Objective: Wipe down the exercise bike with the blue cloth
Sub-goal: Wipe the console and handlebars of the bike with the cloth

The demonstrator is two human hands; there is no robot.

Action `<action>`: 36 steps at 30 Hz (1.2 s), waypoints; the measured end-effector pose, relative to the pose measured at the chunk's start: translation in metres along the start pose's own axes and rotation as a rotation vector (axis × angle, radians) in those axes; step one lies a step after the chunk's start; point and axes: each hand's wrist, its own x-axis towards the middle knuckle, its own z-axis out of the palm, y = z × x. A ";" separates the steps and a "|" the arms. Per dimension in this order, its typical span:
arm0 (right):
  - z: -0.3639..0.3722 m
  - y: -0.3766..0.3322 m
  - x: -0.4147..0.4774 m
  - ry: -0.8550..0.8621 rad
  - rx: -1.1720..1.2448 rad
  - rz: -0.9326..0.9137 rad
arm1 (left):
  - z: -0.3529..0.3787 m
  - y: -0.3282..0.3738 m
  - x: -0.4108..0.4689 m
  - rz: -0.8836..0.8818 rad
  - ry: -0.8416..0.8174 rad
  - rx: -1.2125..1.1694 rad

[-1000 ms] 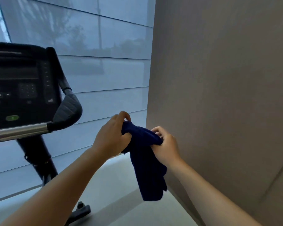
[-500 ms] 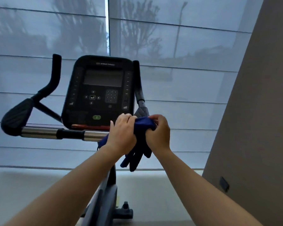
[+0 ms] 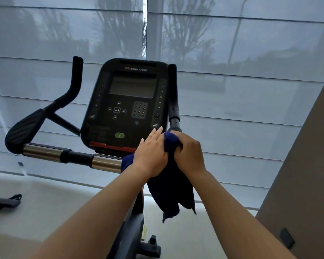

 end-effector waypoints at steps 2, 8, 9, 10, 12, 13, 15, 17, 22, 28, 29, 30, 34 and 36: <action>-0.001 0.002 0.013 0.034 -0.040 0.017 | -0.002 0.001 0.012 -0.006 -0.005 -0.020; -0.004 -0.004 0.004 0.170 -0.113 0.054 | -0.005 0.005 0.001 -0.089 0.123 0.045; -0.004 -0.006 -0.002 0.156 -0.089 0.027 | -0.004 0.006 -0.006 -0.100 0.186 0.095; -0.005 -0.008 -0.008 0.145 -0.064 -0.003 | -0.005 0.006 -0.014 -0.111 0.248 0.134; -0.004 -0.012 -0.020 0.134 -0.024 -0.054 | -0.009 0.004 -0.027 -0.110 0.348 0.131; -0.002 -0.015 -0.028 0.114 -0.025 -0.061 | -0.012 0.003 -0.034 -0.083 0.384 0.087; 0.005 -0.019 -0.042 0.028 -0.085 -0.014 | -0.017 -0.002 -0.045 0.009 0.397 -0.031; 0.012 -0.020 -0.051 -0.070 -0.153 0.038 | -0.019 -0.007 -0.054 0.128 0.335 -0.059; 0.016 -0.013 -0.050 -0.152 -0.110 0.058 | -0.008 -0.012 -0.055 0.233 0.144 0.055; 0.017 -0.008 -0.032 -0.050 0.036 0.115 | 0.000 -0.009 -0.022 0.193 0.008 0.100; 0.017 -0.006 -0.027 -0.028 0.051 0.119 | 0.001 -0.007 -0.016 0.186 0.007 0.094; 0.017 -0.004 -0.023 -0.007 0.069 0.122 | 0.002 -0.005 -0.009 0.177 0.010 0.082; 0.016 0.007 -0.009 0.042 0.144 0.108 | 0.005 0.001 0.010 0.168 0.061 0.005; 0.015 0.013 0.000 0.050 0.166 0.095 | 0.007 0.003 0.018 0.181 0.101 -0.009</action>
